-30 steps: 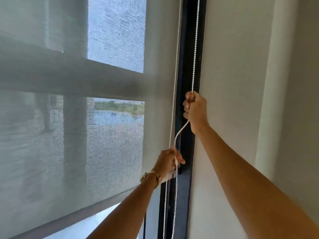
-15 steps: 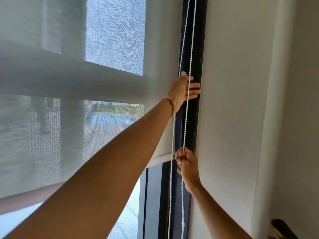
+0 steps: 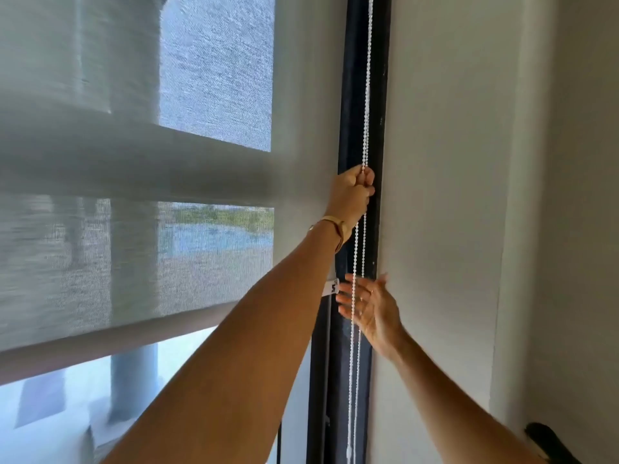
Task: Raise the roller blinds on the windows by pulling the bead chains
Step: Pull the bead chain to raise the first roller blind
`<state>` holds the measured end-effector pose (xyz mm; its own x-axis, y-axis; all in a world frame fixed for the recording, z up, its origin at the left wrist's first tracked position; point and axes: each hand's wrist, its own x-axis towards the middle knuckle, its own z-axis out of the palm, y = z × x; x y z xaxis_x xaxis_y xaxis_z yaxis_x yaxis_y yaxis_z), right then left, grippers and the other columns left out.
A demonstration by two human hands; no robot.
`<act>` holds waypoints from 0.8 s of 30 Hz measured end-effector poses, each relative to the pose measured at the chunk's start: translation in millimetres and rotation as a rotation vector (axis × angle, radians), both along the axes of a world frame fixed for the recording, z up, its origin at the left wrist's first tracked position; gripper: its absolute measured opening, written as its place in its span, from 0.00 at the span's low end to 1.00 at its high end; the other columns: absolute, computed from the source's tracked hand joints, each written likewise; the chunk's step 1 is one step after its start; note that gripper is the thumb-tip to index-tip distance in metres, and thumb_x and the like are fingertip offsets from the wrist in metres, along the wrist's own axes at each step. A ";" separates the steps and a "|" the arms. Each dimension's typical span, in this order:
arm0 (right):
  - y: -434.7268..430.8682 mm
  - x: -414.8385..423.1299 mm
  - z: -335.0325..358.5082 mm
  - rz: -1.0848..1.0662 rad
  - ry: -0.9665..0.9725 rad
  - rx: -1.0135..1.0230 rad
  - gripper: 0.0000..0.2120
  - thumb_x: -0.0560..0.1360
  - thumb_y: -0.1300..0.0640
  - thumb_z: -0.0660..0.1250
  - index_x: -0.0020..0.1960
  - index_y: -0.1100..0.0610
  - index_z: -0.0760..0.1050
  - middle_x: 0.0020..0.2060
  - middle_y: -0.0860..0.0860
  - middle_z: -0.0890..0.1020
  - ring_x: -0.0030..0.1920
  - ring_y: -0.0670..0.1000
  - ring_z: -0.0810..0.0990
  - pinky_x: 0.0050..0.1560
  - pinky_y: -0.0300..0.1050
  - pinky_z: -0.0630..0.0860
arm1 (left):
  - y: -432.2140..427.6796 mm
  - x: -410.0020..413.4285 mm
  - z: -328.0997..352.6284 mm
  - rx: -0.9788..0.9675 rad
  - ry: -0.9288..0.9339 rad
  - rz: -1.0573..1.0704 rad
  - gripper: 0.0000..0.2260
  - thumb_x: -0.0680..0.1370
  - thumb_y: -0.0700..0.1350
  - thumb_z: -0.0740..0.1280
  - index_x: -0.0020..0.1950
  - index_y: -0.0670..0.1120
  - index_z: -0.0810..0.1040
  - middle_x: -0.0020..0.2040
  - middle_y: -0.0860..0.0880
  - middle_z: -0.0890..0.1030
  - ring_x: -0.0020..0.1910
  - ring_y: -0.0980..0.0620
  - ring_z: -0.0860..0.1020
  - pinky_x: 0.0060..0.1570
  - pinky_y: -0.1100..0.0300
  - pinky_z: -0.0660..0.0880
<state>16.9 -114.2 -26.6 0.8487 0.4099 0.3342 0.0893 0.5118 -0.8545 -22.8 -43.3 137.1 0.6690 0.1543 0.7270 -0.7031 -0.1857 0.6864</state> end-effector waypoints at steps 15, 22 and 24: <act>-6.2 -2.9 207.9 -0.129 -0.404 -0.037 0.20 0.82 0.52 0.48 0.61 0.63 0.72 0.50 0.56 0.81 0.50 0.54 0.81 0.51 0.47 0.79 | -11.1 15.6 -103.6 -0.055 0.094 -0.048 0.09 0.64 0.33 0.50 0.35 0.45 0.65 0.31 0.50 0.61 0.28 0.57 0.59 0.27 0.65 0.56; 6.2 -3.3 204.4 -0.301 -0.405 -0.034 0.18 0.77 0.66 0.48 0.46 0.58 0.76 0.30 0.50 0.74 0.21 0.43 0.63 0.21 0.36 0.60 | -1.4 16.1 -144.7 -0.027 0.200 -0.015 0.13 0.69 0.26 0.48 0.40 0.40 0.68 0.33 0.49 0.61 0.30 0.56 0.58 0.27 0.69 0.57; 7.8 -2.0 191.2 -0.368 -0.434 -0.007 0.19 0.75 0.67 0.47 0.39 0.56 0.74 0.27 0.48 0.69 0.21 0.43 0.60 0.21 0.36 0.56 | 5.7 18.0 -152.6 0.002 0.243 -0.007 0.13 0.69 0.27 0.47 0.38 0.41 0.66 0.32 0.49 0.61 0.27 0.57 0.58 0.26 0.66 0.56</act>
